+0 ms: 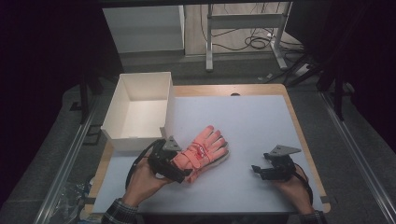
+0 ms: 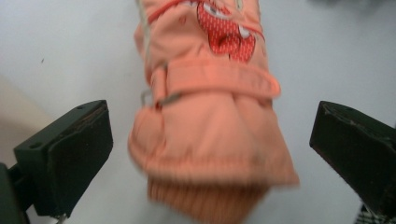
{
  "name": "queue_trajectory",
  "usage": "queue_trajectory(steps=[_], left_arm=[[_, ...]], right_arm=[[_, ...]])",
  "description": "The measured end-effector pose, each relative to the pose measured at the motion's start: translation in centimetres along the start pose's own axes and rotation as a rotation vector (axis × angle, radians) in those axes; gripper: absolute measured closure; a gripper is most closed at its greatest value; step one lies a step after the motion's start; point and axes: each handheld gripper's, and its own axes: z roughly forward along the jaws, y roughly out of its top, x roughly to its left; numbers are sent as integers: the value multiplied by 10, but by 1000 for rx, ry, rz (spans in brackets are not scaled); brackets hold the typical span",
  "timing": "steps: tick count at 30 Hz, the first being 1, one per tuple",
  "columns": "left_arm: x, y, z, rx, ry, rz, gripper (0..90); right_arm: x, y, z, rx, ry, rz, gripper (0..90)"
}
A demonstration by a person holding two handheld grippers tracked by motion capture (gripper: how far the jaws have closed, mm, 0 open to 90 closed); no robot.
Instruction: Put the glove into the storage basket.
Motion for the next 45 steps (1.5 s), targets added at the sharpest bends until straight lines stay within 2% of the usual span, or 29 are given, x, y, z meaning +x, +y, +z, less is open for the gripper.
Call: queue_trajectory(steps=[2,6,10,15,20,24,27,31,34,40,45], left_arm=[[0,7,9,13,15,0,0],[1,16,28,47,4,8,0],[-1,18,44,85,-1,9,0],[-3,13,62,138,17,18,0],[-2,2,74,169,36,14,0],[-2,-4,81,166,31,5,0],[-4,-6,85,173,35,20,8],[-4,-7,85,183,-2,-1,73],[-4,-8,83,181,-10,2,139],[-9,-4,78,202,2,27,296],[-8,-3,74,191,-13,54,396]], right_arm=[[0,0,0,-2,4,7,257],[0,0,0,-2,1,2,256],[-1,0,0,-4,5,8,255],[-3,-1,0,-10,19,22,255],[-1,-1,0,-7,10,11,255],[-1,-1,0,-3,5,7,255],[0,-1,0,-3,3,4,255],[1,-1,0,0,-5,-7,256],[1,-1,1,1,-8,-9,258],[2,-1,1,3,-14,-16,258],[2,-1,1,3,-14,-16,258]])
